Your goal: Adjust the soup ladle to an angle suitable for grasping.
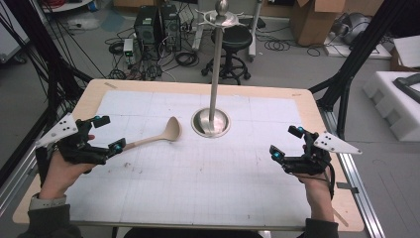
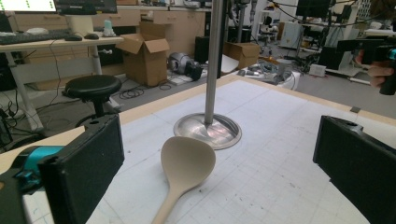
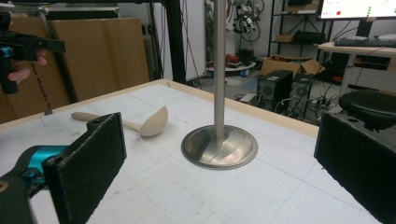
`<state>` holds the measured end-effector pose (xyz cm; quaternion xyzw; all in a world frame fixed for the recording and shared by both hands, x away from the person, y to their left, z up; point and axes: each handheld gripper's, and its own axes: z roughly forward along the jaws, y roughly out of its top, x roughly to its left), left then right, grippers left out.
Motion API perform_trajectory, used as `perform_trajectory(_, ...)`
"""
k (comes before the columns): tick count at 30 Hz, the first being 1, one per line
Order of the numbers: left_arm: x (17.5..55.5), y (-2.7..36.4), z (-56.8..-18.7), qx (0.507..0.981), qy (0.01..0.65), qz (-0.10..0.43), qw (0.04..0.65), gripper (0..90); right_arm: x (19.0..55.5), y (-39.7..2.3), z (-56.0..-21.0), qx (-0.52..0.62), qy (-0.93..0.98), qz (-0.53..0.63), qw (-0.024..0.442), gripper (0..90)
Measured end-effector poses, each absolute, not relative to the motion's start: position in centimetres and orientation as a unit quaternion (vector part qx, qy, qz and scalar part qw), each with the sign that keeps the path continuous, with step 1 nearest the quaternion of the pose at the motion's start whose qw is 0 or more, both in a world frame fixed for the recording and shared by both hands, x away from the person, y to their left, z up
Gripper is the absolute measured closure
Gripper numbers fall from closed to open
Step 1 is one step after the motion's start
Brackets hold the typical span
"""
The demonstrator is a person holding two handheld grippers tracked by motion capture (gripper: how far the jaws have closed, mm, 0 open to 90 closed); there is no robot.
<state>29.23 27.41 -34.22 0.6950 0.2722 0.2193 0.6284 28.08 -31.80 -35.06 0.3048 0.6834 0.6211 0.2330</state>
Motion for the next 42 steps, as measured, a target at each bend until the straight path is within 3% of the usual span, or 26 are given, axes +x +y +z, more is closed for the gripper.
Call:
perform_trajectory(10, 29.6, 27.0, -34.8, 0.701, 0.266, 0.225, 0.622, 2.5, 28.1, -31.7, -35.1, 0.3, 0.687, 0.621, 0.227, 1.2)
perform_trajectory(22, 31.0, 26.7, -36.1, 0.703, 0.309, 0.232, 0.597, 70.4, 28.2, -31.8, -35.3, 0.302, 0.69, 0.62, 0.219, 1.2)
perform_trajectory(23, 31.1, 26.7, -36.2, 0.705, 0.309, 0.234, 0.594, 79.5, 28.3, -31.8, -35.4, 0.306, 0.691, 0.618, 0.217, 1.2)
perform_trajectory(27, 31.9, 26.7, -36.6, 0.715, 0.314, 0.22, 0.584, 89.5, 28.3, -31.9, -35.5, 0.308, 0.689, 0.618, 0.218, 1.2)
perform_trajectory(42, 35.3, 25.0, -38.5, 0.757, 0.309, 0.189, 0.544, 89.8, 28.3, -31.7, -35.4, 0.299, 0.693, 0.621, 0.212, 1.2)
